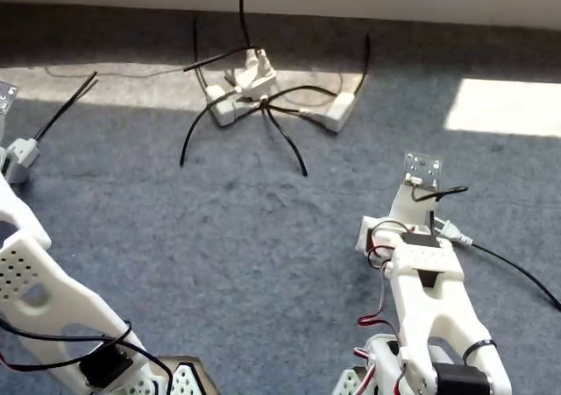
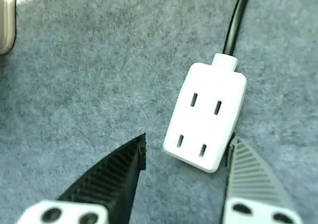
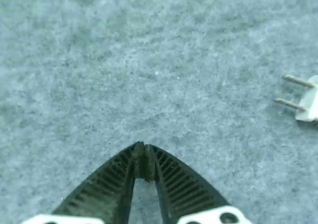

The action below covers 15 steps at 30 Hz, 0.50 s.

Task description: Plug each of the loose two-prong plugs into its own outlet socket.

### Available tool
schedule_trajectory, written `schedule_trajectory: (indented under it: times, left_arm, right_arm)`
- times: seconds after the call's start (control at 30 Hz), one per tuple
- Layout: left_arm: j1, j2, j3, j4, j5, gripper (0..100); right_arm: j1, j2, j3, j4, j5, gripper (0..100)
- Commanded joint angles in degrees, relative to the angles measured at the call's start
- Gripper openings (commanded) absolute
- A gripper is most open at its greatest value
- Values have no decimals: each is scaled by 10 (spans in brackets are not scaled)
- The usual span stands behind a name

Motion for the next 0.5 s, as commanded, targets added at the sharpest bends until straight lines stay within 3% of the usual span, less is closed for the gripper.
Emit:
schedule_trajectory:
  times: [0.0, 0.1, 0.33, 0.47]
  left_arm:
    - [18, 5, 1, -29, -6, 245]
    - [26, 7, 3, -27, -7, 225]
    - [64, 7, 5, -1, -8, 20]
    - [75, 6, 1, 33, -8, 14]
  right_arm:
    - [-5, -14, -3, -7, -3, 9]
    - [-5, -14, -3, -7, -3, 9]
    - [-5, -14, -1, -7, -3, 9]
    - [-5, -14, -1, -7, -3, 9]
